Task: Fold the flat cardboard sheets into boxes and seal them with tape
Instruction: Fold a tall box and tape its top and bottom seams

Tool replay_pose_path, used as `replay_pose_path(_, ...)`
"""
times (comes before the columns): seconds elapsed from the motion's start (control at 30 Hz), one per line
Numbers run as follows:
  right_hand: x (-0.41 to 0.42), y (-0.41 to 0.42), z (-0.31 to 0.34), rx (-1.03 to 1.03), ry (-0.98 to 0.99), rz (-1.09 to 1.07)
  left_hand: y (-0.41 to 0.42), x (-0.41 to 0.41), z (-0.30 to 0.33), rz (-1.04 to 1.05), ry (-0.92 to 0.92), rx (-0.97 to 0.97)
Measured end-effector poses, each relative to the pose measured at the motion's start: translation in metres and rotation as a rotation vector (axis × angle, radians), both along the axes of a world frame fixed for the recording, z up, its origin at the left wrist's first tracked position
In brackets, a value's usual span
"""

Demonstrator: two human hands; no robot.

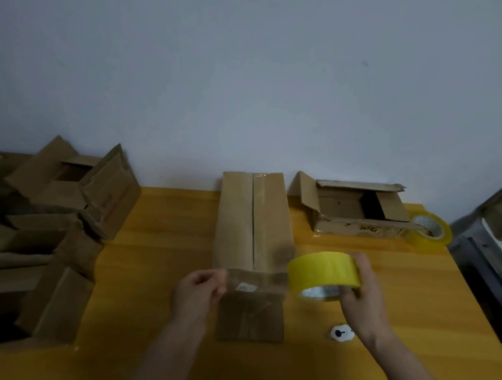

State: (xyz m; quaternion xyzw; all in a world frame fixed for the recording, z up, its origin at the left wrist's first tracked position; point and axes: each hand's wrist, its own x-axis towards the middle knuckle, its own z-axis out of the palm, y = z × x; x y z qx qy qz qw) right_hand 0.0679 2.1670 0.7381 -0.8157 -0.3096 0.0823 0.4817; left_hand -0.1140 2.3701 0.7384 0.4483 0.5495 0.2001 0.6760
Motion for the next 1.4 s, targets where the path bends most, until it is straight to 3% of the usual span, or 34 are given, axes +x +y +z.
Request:
replay_pose_path(0.1, 0.021, -0.016, -0.006, -0.349, -0.257, -0.089, 0.014, -0.01, -0.004, -0.028, 0.043, 0.089)
replay_pose_path(0.27, 0.026, -0.01, -0.01, -0.174, 0.026, -0.147, 0.01, -0.003, -0.018, 0.027, 0.145, 0.223)
replay_pose_path(0.7, 0.019, 0.013, -0.021, -0.306, -0.228, -0.107, 0.021, 0.016, -0.032, 0.024, 0.477, 0.543)
replay_pose_path(1.0, 0.022, 0.021, -0.017, -0.429, -0.276, -0.088, 0.027, 0.018, -0.041, -0.052, 0.528, 0.49)
replay_pose_path(1.17, 0.023, 0.022, -0.03, -0.485, -0.192, -0.038, 0.035, 0.027, -0.052, -0.084, 0.378, 0.165)
replay_pose_path(1.27, 0.024, 0.025, -0.032, -0.495, -0.155, -0.004, 0.041, 0.035, -0.061, -0.266, 0.455, 0.212)
replay_pose_path(1.4, 0.027, 0.024, -0.034, -0.517, -0.154, 0.045, 0.041, 0.035, -0.077, -0.417, 0.542, 0.041)
